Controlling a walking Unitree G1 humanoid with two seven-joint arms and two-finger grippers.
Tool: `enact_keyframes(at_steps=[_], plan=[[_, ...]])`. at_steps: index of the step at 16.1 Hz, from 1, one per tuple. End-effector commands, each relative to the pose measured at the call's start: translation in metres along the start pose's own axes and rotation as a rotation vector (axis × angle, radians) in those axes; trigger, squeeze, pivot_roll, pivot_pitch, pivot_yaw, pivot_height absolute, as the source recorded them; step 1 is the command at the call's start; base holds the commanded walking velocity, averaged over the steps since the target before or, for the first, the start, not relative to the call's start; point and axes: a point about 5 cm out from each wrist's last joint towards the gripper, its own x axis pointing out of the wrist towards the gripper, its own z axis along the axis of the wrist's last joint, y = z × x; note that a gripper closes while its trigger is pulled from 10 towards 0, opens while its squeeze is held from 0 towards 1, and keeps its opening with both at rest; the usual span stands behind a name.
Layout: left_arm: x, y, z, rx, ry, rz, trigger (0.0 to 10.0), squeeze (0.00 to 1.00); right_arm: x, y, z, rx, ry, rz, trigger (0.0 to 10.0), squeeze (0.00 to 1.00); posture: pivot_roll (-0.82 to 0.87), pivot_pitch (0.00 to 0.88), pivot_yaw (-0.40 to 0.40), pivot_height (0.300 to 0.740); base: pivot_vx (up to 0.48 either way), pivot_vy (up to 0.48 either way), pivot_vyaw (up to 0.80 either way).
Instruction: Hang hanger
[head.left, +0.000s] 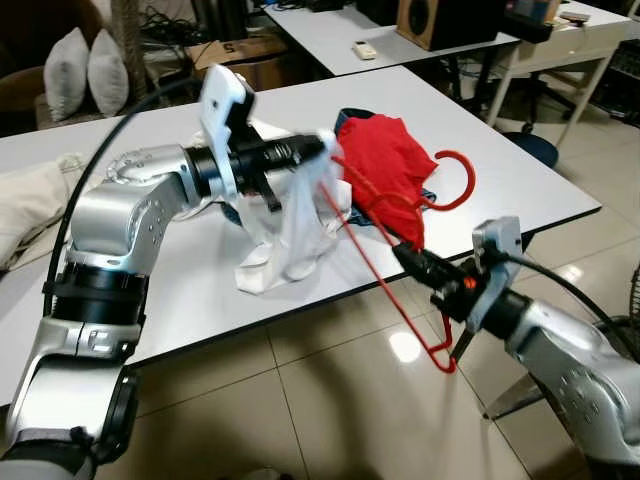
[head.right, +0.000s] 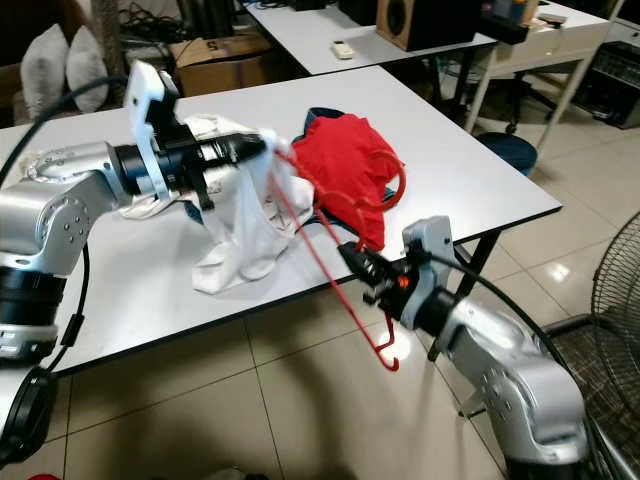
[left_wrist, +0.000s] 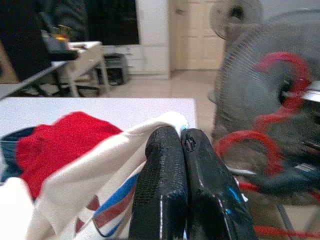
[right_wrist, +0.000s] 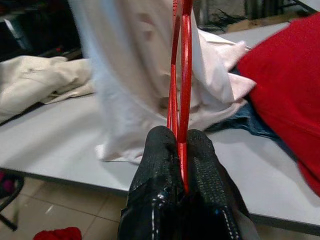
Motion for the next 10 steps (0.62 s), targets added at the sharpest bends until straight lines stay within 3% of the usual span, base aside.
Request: enact_keyframes(at_steps=[1, 3, 4, 8, 10], plan=[[-0.003, 0.002, 0.001, 0.025, 0.031, 0.022, 0.0, 0.0, 0.001, -0.003, 0.005, -0.007, -0.028, -0.018, 10.0, 0.0, -0.18, 0.0, 0.072, 0.74, 0.0, 0.0, 0.0], [-0.006, 0.009, -0.001, 0.033, 0.053, 0.084, 0.0, 0.0, 0.002, -0.001, 0.008, 0.024, -0.057, -0.018, 10.0, 0.0, -0.18, 0.0, 0.07, 0.74, 0.0, 0.0, 0.0], [-0.008, 0.009, -0.003, 0.036, 0.065, 0.091, 0.0, 0.0, 0.005, -0.003, 0.004, 0.099, -0.071, -0.052, 10.0, 0.0, -0.18, 0.0, 0.068, 0.74, 0.0, 0.0, 0.0], [-0.001, -0.007, -0.016, 0.029, 0.119, 0.009, 0.0, 0.0, 0.034, -0.009, -0.008, 0.356, -0.131, -0.096, 10.0, 0.0, -0.18, 0.0, 0.067, 0.74, 0.0, 0.0, 0.0], [0.001, -0.011, -0.021, 0.051, 0.157, -0.013, 0.0, 0.0, 0.043, -0.012, -0.002, 0.417, -0.195, -0.082, 10.0, 0.0, -0.17, 0.0, 0.064, 0.74, 0.0, 0.0, 0.0]])
